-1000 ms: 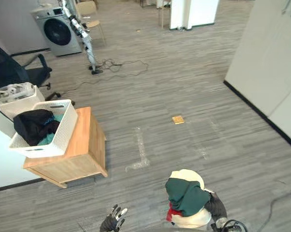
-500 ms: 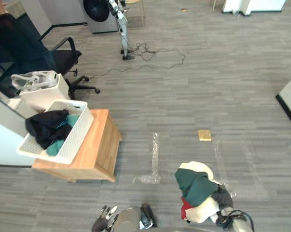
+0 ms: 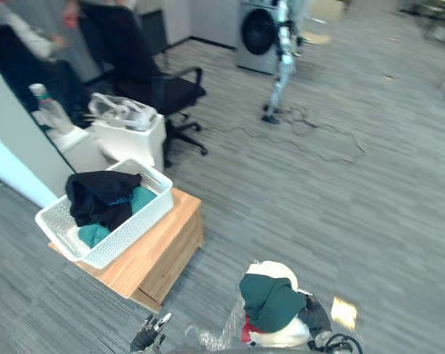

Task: Tidy the bed and pick cloth on bed and put in laundry

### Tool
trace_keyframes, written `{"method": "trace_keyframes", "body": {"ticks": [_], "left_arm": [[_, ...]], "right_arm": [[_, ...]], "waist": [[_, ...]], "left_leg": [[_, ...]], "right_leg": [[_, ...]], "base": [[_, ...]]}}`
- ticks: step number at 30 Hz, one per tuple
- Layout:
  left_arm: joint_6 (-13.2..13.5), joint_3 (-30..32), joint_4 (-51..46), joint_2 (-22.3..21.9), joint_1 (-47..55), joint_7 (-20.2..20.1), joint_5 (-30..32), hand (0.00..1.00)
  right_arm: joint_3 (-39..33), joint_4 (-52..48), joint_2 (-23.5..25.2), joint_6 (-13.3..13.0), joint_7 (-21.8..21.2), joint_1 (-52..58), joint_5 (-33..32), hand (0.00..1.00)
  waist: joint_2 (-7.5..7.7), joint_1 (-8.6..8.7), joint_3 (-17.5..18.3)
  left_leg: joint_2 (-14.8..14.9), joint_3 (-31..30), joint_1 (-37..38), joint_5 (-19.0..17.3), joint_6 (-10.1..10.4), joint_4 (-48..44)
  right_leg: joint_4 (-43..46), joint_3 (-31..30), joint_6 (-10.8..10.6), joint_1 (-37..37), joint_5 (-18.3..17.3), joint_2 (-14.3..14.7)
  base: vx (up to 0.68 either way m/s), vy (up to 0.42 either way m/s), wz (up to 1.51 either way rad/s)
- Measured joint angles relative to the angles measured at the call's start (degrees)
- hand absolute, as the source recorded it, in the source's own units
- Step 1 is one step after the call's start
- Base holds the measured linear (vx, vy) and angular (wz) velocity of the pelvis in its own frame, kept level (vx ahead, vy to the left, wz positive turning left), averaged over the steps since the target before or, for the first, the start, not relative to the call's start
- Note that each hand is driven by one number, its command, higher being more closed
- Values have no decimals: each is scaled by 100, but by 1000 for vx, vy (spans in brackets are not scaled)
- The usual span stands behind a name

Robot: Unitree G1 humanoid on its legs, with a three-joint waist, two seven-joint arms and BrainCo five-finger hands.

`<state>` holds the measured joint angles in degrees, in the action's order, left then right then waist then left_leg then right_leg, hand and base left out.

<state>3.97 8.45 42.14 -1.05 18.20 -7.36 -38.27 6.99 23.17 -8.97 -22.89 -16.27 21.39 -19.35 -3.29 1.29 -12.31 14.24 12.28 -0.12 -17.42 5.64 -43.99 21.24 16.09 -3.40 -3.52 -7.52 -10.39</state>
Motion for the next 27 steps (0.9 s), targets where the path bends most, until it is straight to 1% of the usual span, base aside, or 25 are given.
{"method": "trace_keyframes", "body": {"ticks": [1, 2, 3, 4, 5, 6, 7, 8, 9, 11, 12, 13, 14, 15, 16, 17, 18, 19, 20, 21, 22, 23, 25, 26, 27], "left_arm": [[106, -6, -93, 66, 91, -49, -30, 0], [128, -40, -121, 105, 118, -98, -46, 0], [176, -188, -124, 181, 152, -177, -87, 0], [213, -235, -115, 187, 193, -270, -115, 0], [231, -289, -110, 187, 205, -294, -115, 0], [289, -411, -109, 181, 215, -360, -108, 0], [323, -447, -109, 180, 222, -412, -98, 0], [350, -442, -103, 186, 227, -450, -71, 0], [395, -443, -110, 231, 245, -520, -6, 0], [396, -450, -104, 350, 249, -537, 73, 0], [386, -456, -104, 422, 260, -627, 75, 0], [378, -488, -106, 456, 259, -663, 86, 0], [366, -571, -111, 467, 261, -711, 139, 0], [357, -573, -119, 467, 261, -731, 181, 0], [314, -586, -118, 480, 239, -748, 278, 0], [261, -634, -107, 513, 212, -755, 397, 0], [257, -687, -109, 557, 209, -758, 483, 0], [251, -815, -107, 622, 194, -750, 610, 0], [243, -892, -107, 697, 140, -725, 738, 0], [196, -893, -108, 777, 105, -699, 765, 0], [175, -895, -109, 823, 78, -667, 763, 0], [149, -893, -112, 882, 34, -625, 755, 0], [97, -1044, -103, 987, -77, -510, 766, 0], [88, -1090, -106, 1016, -110, -500, 774, 0], [85, -1148, -104, 1061, -147, -465, 802, 0]], "right_arm": [[-6, -15, 23, -3, 32, -92, 42, 100], [-23, -17, 23, -19, 35, -138, 42, 100], [-41, -11, 0, -53, 35, -265, 40, 100], [-56, 26, -20, -54, 40, -424, 45, 100], [-69, 26, -27, -53, 65, -475, 48, 100], [-135, 27, -27, -50, 125, -534, 48, 100], [-189, 33, -28, -40, 142, -602, 55, 100], [-195, 78, -30, -17, 181, -628, 83, 100], [-193, 78, -21, 22, 285, -657, 96, 100], [-159, 91, 106, 102, 467, -764, 97, 100], [-152, 91, 223, 102, 556, -847, 97, 100], [-149, 90, 277, 102, 650, -869, 105, 100], [-142, 89, 322, 100, 842, -905, 184, 100], [-139, 87, 333, 96, 932, -954, 225, 100], [-148, 64, 347, 83, 1127, -981, 270, 100], [-163, 50, 327, 70, 1378, -987, 329, 100], [-163, 28, 321, 64, 1511, -945, 378, 100], [-180, 1, 324, 53, 1694, -884, 459, 100], [-183, -96, 372, 49, 1850, -795, 588, 100], [-160, -431, 420, 42, 1937, -657, 700, 100], [-149, -619, 428, 10, 1981, -607, 769, 100], [-159, -898, 426, -46, 2016, -569, 880, 100], [-271, -1701, 402, -185, 2151, -589, 1118, 100], [-303, -1898, 398, -206, 2163, -600, 1142, 100], [-358, -2232, 385, -247, 2156, -644, 1211, 100]], "waist": [[47, -32, 19], [69, -55, 26], [81, -70, 29], [83, -75, 29], [82, -64, 29], [71, -70, 35], [59, -95, 43], [121, -179, 42], [199, -219, 132], [380, -242, 164], [468, -239, 206], [489, -242, 218], [501, -254, 223], [523, -261, 215], [576, -266, 187], [568, -210, 185], [568, -179, 185], [569, -117, 170], [531, -47, 164], [568, -45, 133], [601, -35, 123], [660, -16, 94], [702, 86, 99], [711, 99, 105], [776, 90, 143]], "left_leg": [[134, 559, -125, -6, -21, -68], [121, 776, -158, -4, -23, 64], [16, 1091, -233, -3, -20, 549], [-166, 1315, -263, 20, 13, 1271], [-273, 1400, -259, 81, -11, 1683], [-468, 1563, -215, 504, -137, 2555], [-564, 1607, -159, 1148, -379, 2982], [-695, 1611, -46, 1356, -596, 3244], [-858, 1587, 42, 1463, -622, 3469], [-986, 1516, 21, 1492, -668, 3550], [-1084, 1480, 40, 1545, -752, 3611], [-1139, 1467, 87, 1559, -774, 3652], [-1222, 1457, 190, 1555, -774, 3738], [-1292, 1455, 246, 1536, -784, 3799], [-1471, 1400, 344, 1363, -871, 4012], [-1592, 1183, 486, 1317, -921, 4181], [-1644, 1054, 551, 1314, -932, 4233], [-1653, 837, 651, 1308, -966, 4248], [-1577, 552, 722, 1296, -1034, 4197], [-1496, 358, 701, 1293, -1038, 4188], [-1459, 263, 704, 1293, -1037, 4186], [-1414, 78, 720, 1294, -1036, 4185], [-1319, -434, 732, 1326, -979, 4170], [-1311, -513, 732, 1347, -939, 4182], [-1345, -643, 730, 1380, -858, 4190]], "right_leg": [[-224, 354, 38, 352, -53, -63], [-353, 493, 44, 497, -70, -84], [-570, 747, 22, 688, -4, -114], [-712, 992, 21, 831, 38, -147], [-772, 1104, 11, 887, 55, -160], [-892, 1309, -30, 997, 83, -169], [-969, 1407, -70, 1069, 103, -147], [-1078, 1420, -144, 1152, 149, -166], [-1272, 1505, -229, 1234, 208, -190], [-1372, 1629, -287, 1305, 241, -254], [-1348, 1680, -297, 1351, 235, -326], [-1288, 1681, -308, 1392, 227, -395], [-1087, 1679, -356, 1408, 168, -505], [-882, 1685, -384, 1380, 72, -606], [-182, 1658, -311, 1220, -186, -841], [970, 1327, -97, 846, -184, -1188], [1543, 1016, 66, 599, -5, -1294], [2287, 556, 109, 211, 345, -1355], [2625, 145, -148, -47, -117, -1150], [2405, -76, -148, -216, -457, -872], [2172, -110, -159, -231, -552, -733], [1737, -208, -152, -289, -602, -509], [374, -773, -278, -221, -540, -5], [27, -940, -296, -161, -432, 82], [-580, -1185, -319, -110, -102, 170]], "base": [[260, -237, 140], [234, -193, 113], [217, -128, 95], [223, -92, 90], [230, -35, 86], [239, 2, 69], [267, 26, 55], [264, 59, 38], [214, 63, 34], [168, 73, 42], [146, 101, 42], [98, 86, 43], [60, 89, 29], [-14, 100, 33], [-55, 118, 51], [-60, 102, 69], [-7, 70, 87], [74, 58, 105], [95, 40, 120], [96, 21, 106], [69, -4, 89], [97, -29, 93], [144, -58, 112], [162, -83, 100], [182, -105, 84]]}}
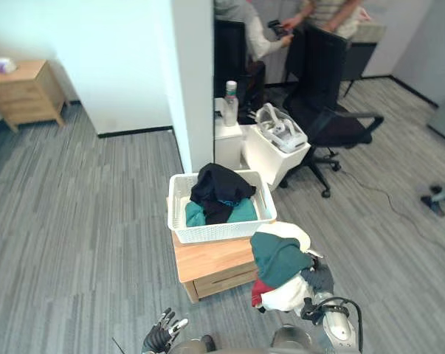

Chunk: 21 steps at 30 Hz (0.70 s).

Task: Tidy the bed and pick cloth on bed and put in laundry

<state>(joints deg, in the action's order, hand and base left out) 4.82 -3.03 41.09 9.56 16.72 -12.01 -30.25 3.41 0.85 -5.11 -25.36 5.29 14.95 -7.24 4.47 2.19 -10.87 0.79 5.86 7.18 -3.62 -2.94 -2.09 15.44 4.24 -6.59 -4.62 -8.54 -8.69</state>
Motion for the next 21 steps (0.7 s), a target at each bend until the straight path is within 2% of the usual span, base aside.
{"method": "trace_keyframes", "body": {"ticks": [1, 2, 3, 4, 8, 9, 10, 11, 14, 16, 18, 21], "left_arm": [[4, 3, -3, 70, 10, 28, -1, 0], [2, 10, -3, 129, 26, 50, -4, 0], [-9, 36, 27, 185, 27, 102, -6, 0], [-11, 32, 23, 174, 34, 110, -5, 0], [2, 27, 52, 0, 48, 74, 134, 0], [-1, 21, 55, -2, 79, 63, 189, 0], [-2, 22, 66, 1, 86, 64, 200, 0], [-1, 27, 67, 23, 133, 60, 205, 0], [-24, 36, 79, 159, 245, -39, 253, 0], [-75, 47, 127, 224, 235, -34, 289, 0], [-143, 62, 124, 266, 214, -26, 342, 0], [-303, 89, 135, 299, 160, 97, 414, 0]], "right_arm": [[-13, -222, -4, -29, -29, -86, 50, 100], [-11, -294, -6, -30, -47, -149, 93, 100], [-7, -371, -65, -20, -74, -295, 129, 100], [-6, -441, -267, 34, -177, -657, 135, 100], [-16, -667, -929, 467, -279, -1510, 124, 100], [3, -667, -1024, 704, -310, -1718, 125, 100], [12, -667, -1056, 820, -322, -1812, 121, 100], [109, -665, -1120, 1067, -347, -2003, 94, 100], [599, -480, -1114, 1581, -445, -2599, 63, 100], [795, -159, -1093, 1809, -443, -2884, 61, 100], [867, 224, -1088, 2027, -428, -3073, 73, 100], [897, 1093, -973, 2304, -289, -3518, 116, 100]], "waist": [[138, -16, 73], [247, -30, 136], [342, -131, 218], [326, -233, 253], [90, -277, 290], [73, -277, 296], [70, -288, 298], [90, -303, 329], [210, -339, 479], [220, -375, 483], [252, -499, 505], [211, -592, 453]], "left_leg": [[-96, -97, 39, -21, 70, 7], [-157, -114, 69, -47, 110, 18], [-203, -79, 109, -142, 186, 5], [-102, -4, 142, -257, 260, -58], [57, 268, 180, -262, 306, 115], [75, 278, 283, -205, 383, 259], [92, 291, 345, -167, 412, 330], [112, 293, 449, -86, 447, 463], [94, 223, 556, 160, 439, 779], [93, 202, 549, 198, 423, 779], [48, 185, 523, 239, 434, 780], [26, 65, 346, 343, 400, 783]], "right_leg": [[-408, -94, -15, 121, 689, -52], [-476, -111, 2, 190, 1171, -101], [-586, -54, -106, 289, 1187, -167], [-811, -79, -120, 440, 1181, -65], [-1092, 120, -121, 590, 1180, -27], [-1099, 215, -121, 667, 1180, -38], [-1102, 247, -121, 725, 1180, -39], [-1108, 335, -121, 818, 1181, -43], [-1192, 452, -112, 900, 1209, -51], [-1213, 548, -53, 921, 1255, -50], [-1301, 634, -6, 952, 1290, -47], [-1421, 738, 35, 903, 1487, -59]], "base": [[248, -177, 73], [233, -190, 38], [234, -193, -5], [182, -135, -15], [103, -62, 15], [40, -3, 30], [45, 6, 41], [35, 11, 37], [21, 8, 26], [-15, -9, 16], [-36, -19, 9], [-74, -9, 20]]}}
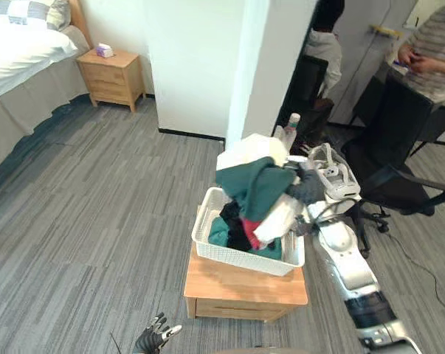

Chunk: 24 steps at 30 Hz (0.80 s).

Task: Tidy the bed and pick cloth on bed and put in laundry

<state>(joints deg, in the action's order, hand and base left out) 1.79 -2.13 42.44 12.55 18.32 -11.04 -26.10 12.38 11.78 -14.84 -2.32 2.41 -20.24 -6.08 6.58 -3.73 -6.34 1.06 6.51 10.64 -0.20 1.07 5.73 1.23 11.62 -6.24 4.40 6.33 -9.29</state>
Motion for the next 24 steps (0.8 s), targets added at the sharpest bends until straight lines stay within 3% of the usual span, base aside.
{"method": "trace_keyframes", "body": {"ticks": [2, 6, 8, 10, 14, 18, 24], "left_arm": [[-125, 67, 4, 23, -232, 90, 36, 0], [-268, 497, -68, 121, -1400, 353, -42, 0], [-277, 514, -203, 90, -1803, 431, -124, 0], [-285, 541, -283, 60, -1909, 550, -260, 0], [-354, 560, -258, 19, -1927, 640, -262, 0], [-377, 561, -276, -16, -2023, 658, -262, 0], [-400, 545, -261, -8, -2394, 761, -260, 0]], "right_arm": [[1, 527, 3, 76, 217, -410, 5, 100], [-78, 2213, -223, 23, 761, -2690, 55, 100], [-98, 2657, -552, 5, 889, -3499, 55, 100], [-87, 2983, -994, 4, 916, -3968, 40, 100], [-177, 3039, -1795, 20, 916, -3995, -128, 100], [-366, 2946, -2430, 5, 830, -4087, -250, 100], [-561, 2737, -2491, -53, 640, -3537, -424, 100]], "waist": [[31, -53, -132], [223, -80, -1243], [68, -205, -1726], [-53, -192, -2084], [85, -192, -2221], [84, -152, -2221], [79, -148, -2223]], "left_leg": [[15, -42, -262, -41, -15, 0], [177, 209, -1442, 134, 78, -467], [263, 253, -1830, 419, 144, -469], [416, 252, -1987, 834, 237, -151], [532, 266, -2059, 967, 248, -29], [652, 458, -2168, 955, 257, -29], [677, 512, -2265, 929, 254, -29]], "right_leg": [[-36, 17, 119, -215, 91, -4], [-12, 105, 234, -1009, 175, -71], [-45, 137, 178, -1353, 194, -59], [-108, 267, 113, -1542, 245, 96], [-158, 228, 121, -1648, 293, 232], [-349, -108, 57, -1824, 790, 408], [-351, -266, 114, -1999, 892, 455]], "base": [[-156, -9, 25], [-227, -23, 50], [-202, -64, 30], [-122, -123, 18], [24, -51, -4], [13, 29, -30], [-33, 56, -12]]}}
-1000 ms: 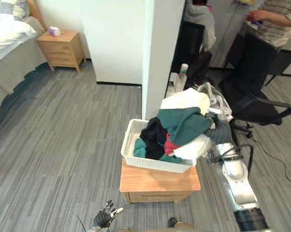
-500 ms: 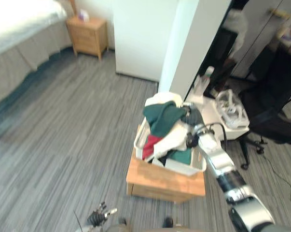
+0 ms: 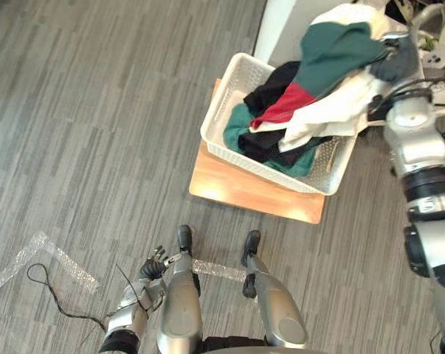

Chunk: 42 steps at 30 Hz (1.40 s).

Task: Tidy the bed and pick cloth on bed and put in laundry

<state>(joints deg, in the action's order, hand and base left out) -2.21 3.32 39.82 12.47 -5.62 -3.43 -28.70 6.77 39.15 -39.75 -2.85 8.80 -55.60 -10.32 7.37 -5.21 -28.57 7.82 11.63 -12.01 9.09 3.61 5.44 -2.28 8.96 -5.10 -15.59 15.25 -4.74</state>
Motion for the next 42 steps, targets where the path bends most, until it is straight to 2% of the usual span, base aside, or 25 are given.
{"method": "trace_keyframes", "body": {"ticks": [1, 2, 3, 5, 7, 13, 17, 18, 20, 22, 25, 30, 31, 34, 38, 40, 42], "left_arm": [[0, -11, 1, -2, -11, 6, 0, 0], [-5, -54, 14, -3, -10, 22, 0, 0], [-10, -66, 25, -11, -8, 33, 0, 0], [-7, -105, 33, -65, -28, 115, 0, 0], [4, -121, 134, -74, -19, 135, 0, 0], [17, -314, 289, -127, -200, 126, 2, 0], [29, -301, 309, -119, -292, 117, 2, 0], [30, -291, 309, -113, -298, 112, 2, 0], [32, -276, 313, -109, -299, 110, 3, 0], [31, -265, 324, -110, -284, 102, 4, 0], [31, -238, 302, -113, -232, 90, 18, 0], [39, -37, 283, -103, 314, -18, 257, 0], [33, -42, 274, -112, 531, -36, 327, 0], [2, -44, 254, -199, 894, -111, 479, 0], [-6, -46, 256, -227, 1175, -166, 481, 0], [-5, -46, 282, -274, 1363, -218, 471, 0], [7, -46, 373, -307, 1477, -280, 465, 0]], "right_arm": [[-7, -63, 19, -56, -6, 113, -16, 100], [-20, -234, 127, -120, -12, 399, -31, 0], [-20, -260, 184, -146, -15, 492, -28, 0], [-29, -262, 340, -206, -9, 754, 11, 0], [-22, -263, 752, -211, -2, 1001, 166, 0], [-1, -263, 1224, -206, 154, 1320, 720, 0], [75, -263, 1311, -102, 337, 1321, 985, 0], [102, -263, 1312, -47, 356, 1321, 1035, 0], [102, -267, 1311, 4, 385, 1320, 1128, 0], [101, -333, 1310, 145, 393, 1333, 1145, 0], [52, -882, 1217, 233, 390, 1571, 1138, 0], [-216, -1596, 1250, 345, 295, 2620, 1070, 0], [-329, -1732, 1250, 347, 215, 2967, 1070, 0], [-610, -2036, 1276, 387, 87, 3733, 1077, 0], [-805, -2219, 1567, 559, -18, 4479, 1071, 0], [-988, -2285, 1725, 560, -29, 4857, 968, 0], [-1292, -2268, 1838, 550, -25, 5241, 810, 0]], "waist": [[0, -10, 0], [0, -19, 0], [0, -17, 0], [-8, -17, 1], [-45, 30, 2], [-57, 107, 8], [-58, 83, 13], [-57, 90, 19], [-55, 82, 32], [-52, 53, 33], [-31, 7, 67], [300, 107, 614], [383, 130, 871], [506, 163, 1249], [521, 328, 1725], [459, 456, 1862], [371, 475, 2036]], "left_leg": [[4, 5, -18, 2, 3, 0], [8, 42, -44, 10, 16, 1], [0, 69, -44, 20, 30, 2], [-85, 126, -36, 71, 73, 14], [-30, 196, -6, 127, 150, 36], [7, 202, -8, 153, 177, 36], [7, 164, -12, 170, 154, 35], [2, 119, -11, 170, 154, 35], [7, 95, -3, 172, 151, 21], [8, 87, 88, 172, 152, 10], [10, 95, 273, 165, 155, 39], [27, 145, 621, 31, 192, 47], [23, 200, 679, -16, 190, 48], [-10, 311, 939, -133, 190, 47], [-69, 384, 1114, -222, 130, 47], [-147, 480, 1348, -302, 92, 48], [-208, 604, 1411, -369, 58, 48]], "right_leg": [[0, -14, 1, -22, -1, 6], [0, -86, 11, -72, -15, 15], [2, -119, 49, -78, -60, 9], [22, -125, 57, -75, -417, -80], [27, -142, -7, -90, -471, -29], [3, -111, -61, -74, -443, -11], [-71, -53, -65, -8, -421, -39], [-114, 5, 16, 42, -355, -43], [-126, 40, 24, 77, -349, -39], [-192, 52, 41, 198, -333, -30], [-231, 54, 39, 399, -338, -12], [-281, 26, -27, 751, -516, 23], [-263, -16, -14, 772, -581, 18], [-247, -123, -69, 971, -644, -8], [-173, -197, -159, 1070, -743, -65], [-169, -293, -196, 1254, -772, -136], [-170, -427, -253, 1297, -816, -155]], "base": [[-50, 38, -10], [-40, 29, -12], [-56, 28, -10], [-61, 4, -4], [-64, -22, -17], [-28, -14, -1], [-4, 13, 9], [8, 26, 16], [11, 23, 11], [8, 9, 2], [0, 0, 0], [2, 6, -5], [1, 15, -12], [24, 32, -17], [22, 35, -9], [22, 53, -18], [6, 47, -25]]}}
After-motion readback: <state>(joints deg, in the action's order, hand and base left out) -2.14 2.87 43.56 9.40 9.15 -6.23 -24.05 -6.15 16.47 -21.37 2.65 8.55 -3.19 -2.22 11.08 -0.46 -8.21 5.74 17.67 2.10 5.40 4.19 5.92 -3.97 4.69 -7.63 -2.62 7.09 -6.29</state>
